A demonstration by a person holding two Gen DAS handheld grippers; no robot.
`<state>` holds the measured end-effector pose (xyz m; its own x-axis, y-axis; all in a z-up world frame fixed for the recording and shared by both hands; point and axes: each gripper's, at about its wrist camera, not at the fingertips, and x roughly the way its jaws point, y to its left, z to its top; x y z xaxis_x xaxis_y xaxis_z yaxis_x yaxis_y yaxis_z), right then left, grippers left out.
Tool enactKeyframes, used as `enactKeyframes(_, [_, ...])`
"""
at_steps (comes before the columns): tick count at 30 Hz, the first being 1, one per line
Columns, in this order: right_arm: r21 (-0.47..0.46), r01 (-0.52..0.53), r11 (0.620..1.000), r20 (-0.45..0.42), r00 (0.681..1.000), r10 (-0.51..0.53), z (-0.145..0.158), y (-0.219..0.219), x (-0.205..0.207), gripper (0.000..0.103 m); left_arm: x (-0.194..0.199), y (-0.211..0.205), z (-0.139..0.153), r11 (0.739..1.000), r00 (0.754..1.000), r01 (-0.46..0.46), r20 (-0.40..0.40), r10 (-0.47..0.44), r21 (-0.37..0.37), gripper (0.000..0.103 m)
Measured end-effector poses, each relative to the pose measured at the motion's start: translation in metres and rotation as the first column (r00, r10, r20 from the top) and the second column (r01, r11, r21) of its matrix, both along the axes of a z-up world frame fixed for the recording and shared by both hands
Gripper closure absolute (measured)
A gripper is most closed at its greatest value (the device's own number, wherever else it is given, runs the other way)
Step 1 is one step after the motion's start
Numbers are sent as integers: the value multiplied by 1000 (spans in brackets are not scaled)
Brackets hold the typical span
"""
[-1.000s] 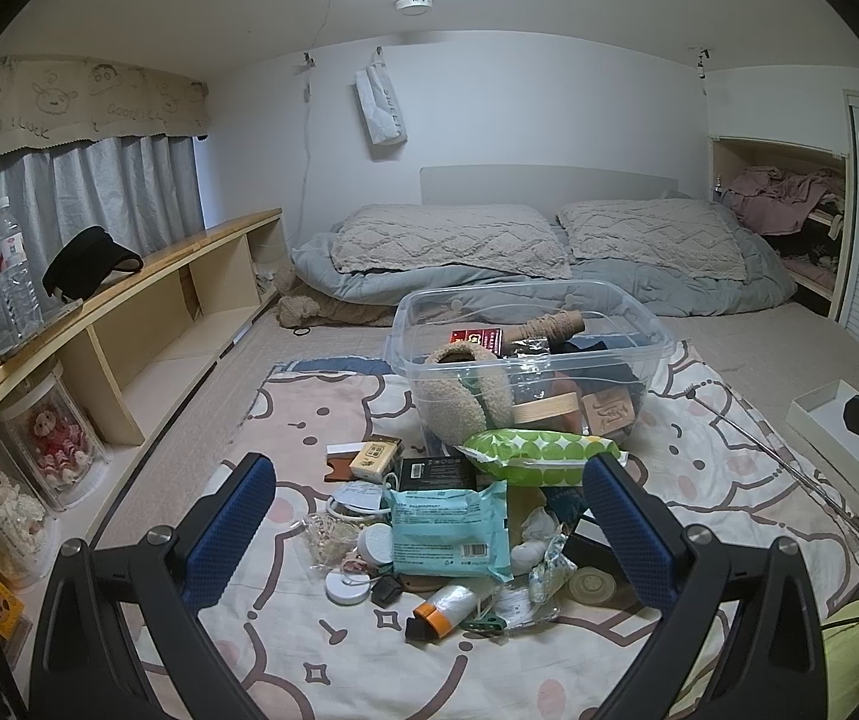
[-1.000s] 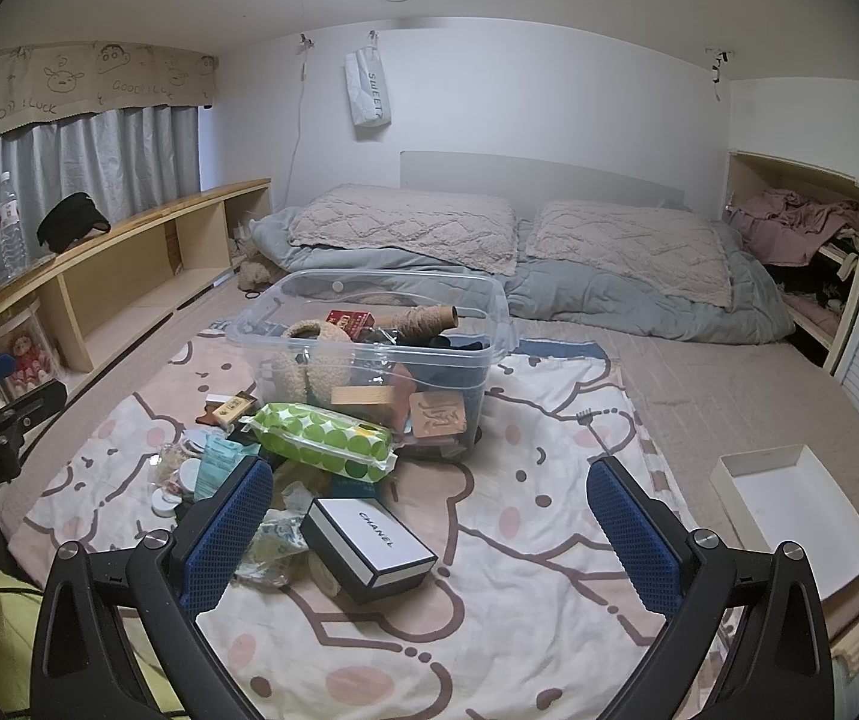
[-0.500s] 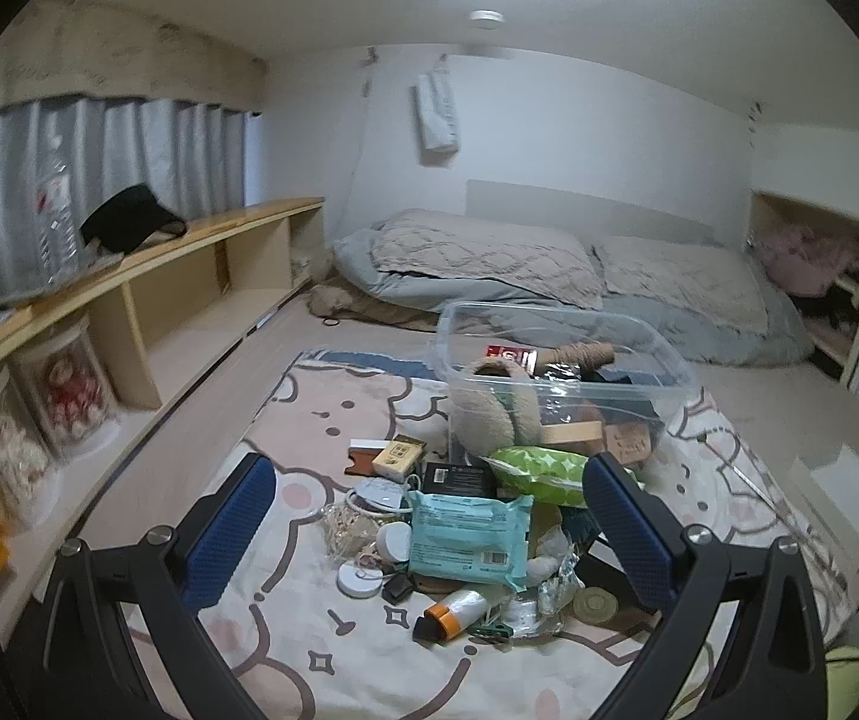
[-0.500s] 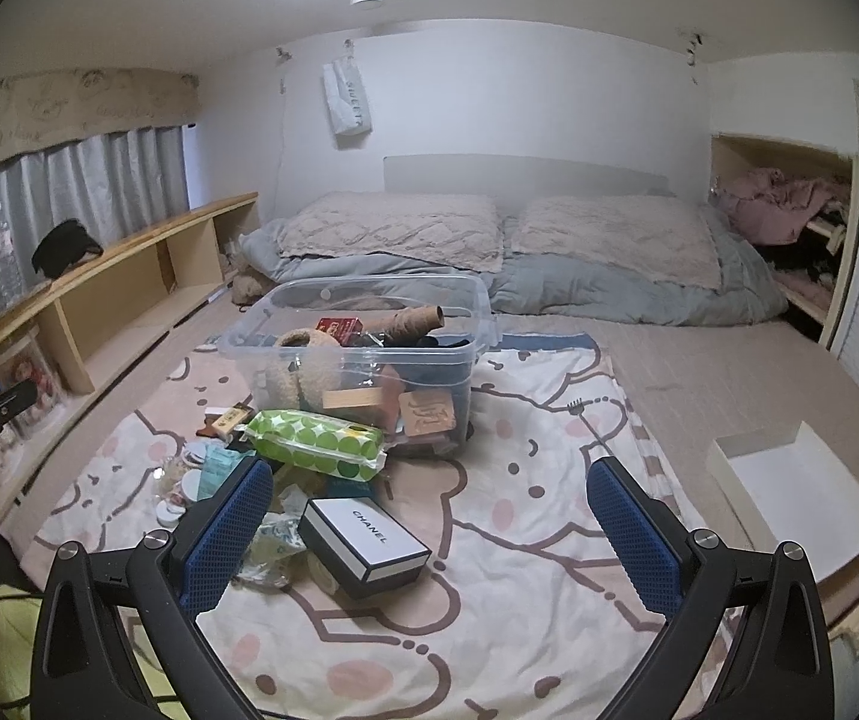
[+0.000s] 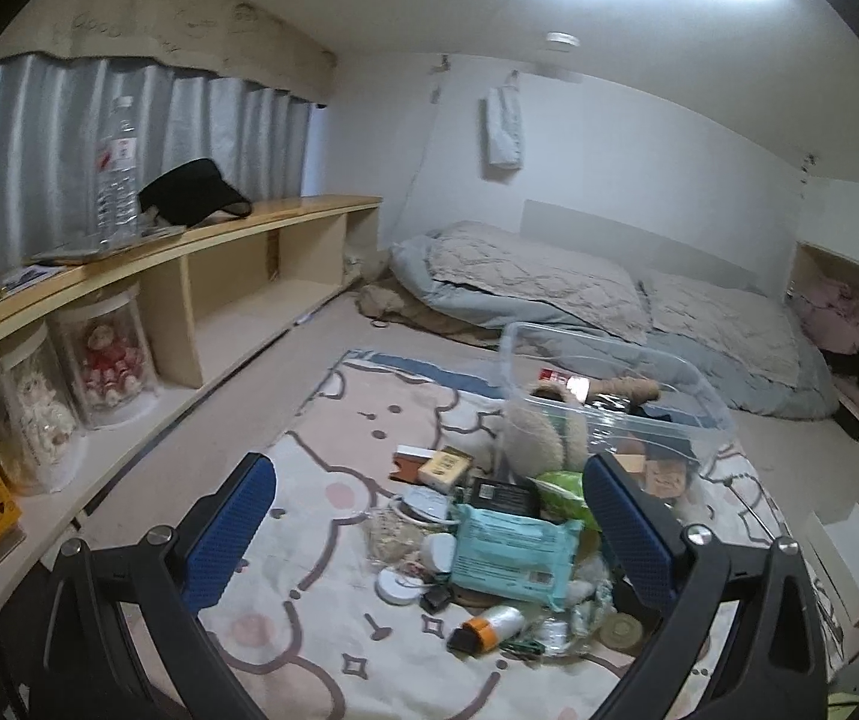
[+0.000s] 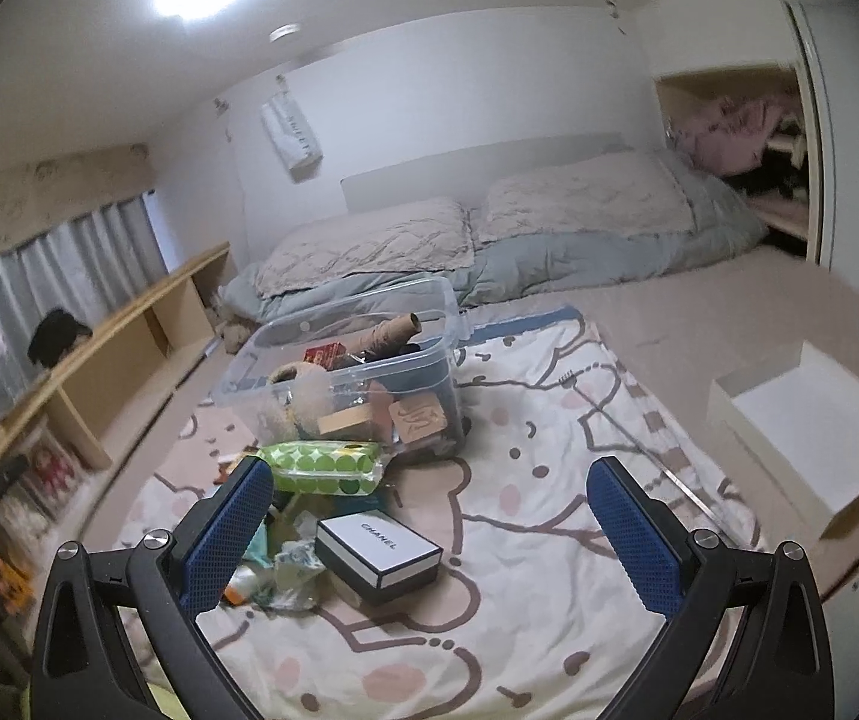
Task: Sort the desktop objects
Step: 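Move both tools toward the cluttered items on the bedsheet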
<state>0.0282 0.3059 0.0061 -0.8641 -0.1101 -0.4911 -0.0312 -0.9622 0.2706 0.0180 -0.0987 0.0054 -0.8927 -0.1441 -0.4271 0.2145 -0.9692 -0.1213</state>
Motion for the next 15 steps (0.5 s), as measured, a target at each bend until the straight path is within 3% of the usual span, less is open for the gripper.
enactKeyframes(4, [-48, 21, 999, -17, 1000, -22, -3, 16, 1, 0, 1, -15, -2, 997, 998, -67, -22, 67, -38, 0])
enactKeyframes(10, [-113, 41, 993, -5, 999, -42, -15, 37, -9, 0, -6, -28, -19, 980, 991, -123, -67, 113, -158, 0])
enactKeyframes(15, [-128, 62, 990, 18, 998, -61, -27, 51, -18, 0, -20, -51, -40, 996, 998, -43, -43, 40, -79, 0])
